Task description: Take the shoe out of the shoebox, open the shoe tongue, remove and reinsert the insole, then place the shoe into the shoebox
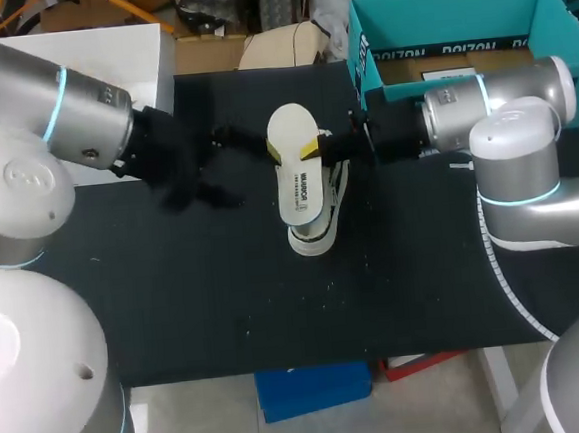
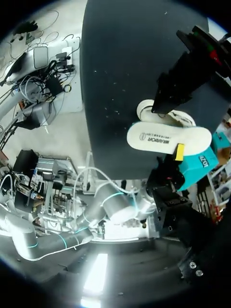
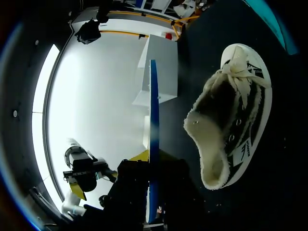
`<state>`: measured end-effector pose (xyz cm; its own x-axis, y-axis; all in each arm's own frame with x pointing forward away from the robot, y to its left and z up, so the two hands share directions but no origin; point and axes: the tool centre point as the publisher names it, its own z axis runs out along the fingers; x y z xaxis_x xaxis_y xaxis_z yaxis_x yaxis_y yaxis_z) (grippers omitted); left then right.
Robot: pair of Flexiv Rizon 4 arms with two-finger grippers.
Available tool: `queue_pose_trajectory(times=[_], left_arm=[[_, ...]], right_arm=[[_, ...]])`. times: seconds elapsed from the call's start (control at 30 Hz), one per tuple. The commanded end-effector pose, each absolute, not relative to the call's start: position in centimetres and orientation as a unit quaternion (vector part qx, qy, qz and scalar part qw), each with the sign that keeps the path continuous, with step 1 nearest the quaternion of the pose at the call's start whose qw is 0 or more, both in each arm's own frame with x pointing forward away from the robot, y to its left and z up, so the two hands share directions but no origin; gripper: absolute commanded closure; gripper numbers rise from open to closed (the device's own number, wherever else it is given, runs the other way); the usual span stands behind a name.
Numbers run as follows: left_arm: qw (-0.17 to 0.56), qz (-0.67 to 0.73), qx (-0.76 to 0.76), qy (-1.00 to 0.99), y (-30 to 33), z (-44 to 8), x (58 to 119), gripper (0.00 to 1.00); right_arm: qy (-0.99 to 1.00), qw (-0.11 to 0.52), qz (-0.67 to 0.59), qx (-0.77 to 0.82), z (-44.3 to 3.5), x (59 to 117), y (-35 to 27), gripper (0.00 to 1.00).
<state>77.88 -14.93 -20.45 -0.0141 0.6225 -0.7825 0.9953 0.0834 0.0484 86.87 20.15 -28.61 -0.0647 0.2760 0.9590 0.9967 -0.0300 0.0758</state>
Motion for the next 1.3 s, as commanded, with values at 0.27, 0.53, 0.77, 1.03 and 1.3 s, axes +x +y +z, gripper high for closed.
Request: queue_pose_trajectory(times=[0.27,0.53,0.77,1.03,1.3], left_arm=[[0.014,0.032,0.687,0.726,-18.1,-19.8,79.1,0.0],[0.011,0.023,0.7,0.713,-19.4,-19.1,78.6,0.0],[0.018,0.012,0.702,0.712,-19.3,-18.9,78.1,0.0],[0.053,-0.003,0.688,0.723,-18.9,-18.7,77.8,0.0],[0.091,-0.026,0.687,0.72,-18.8,-18.8,77.6,0.0]], right_arm=[[-0.571,0.397,-0.454,-0.557,-28.7,86.9,20.3,1.0],[-0.571,0.397,-0.454,-0.557,-28.7,86.9,20.3,1.0],[-0.571,0.397,-0.454,-0.557,-28.7,86.9,20.3,1.0],[-0.571,0.397,-0.454,-0.557,-28.7,86.9,20.3,1.0],[-0.571,0.397,-0.454,-0.557,-28.7,86.9,20.3,1.0]])
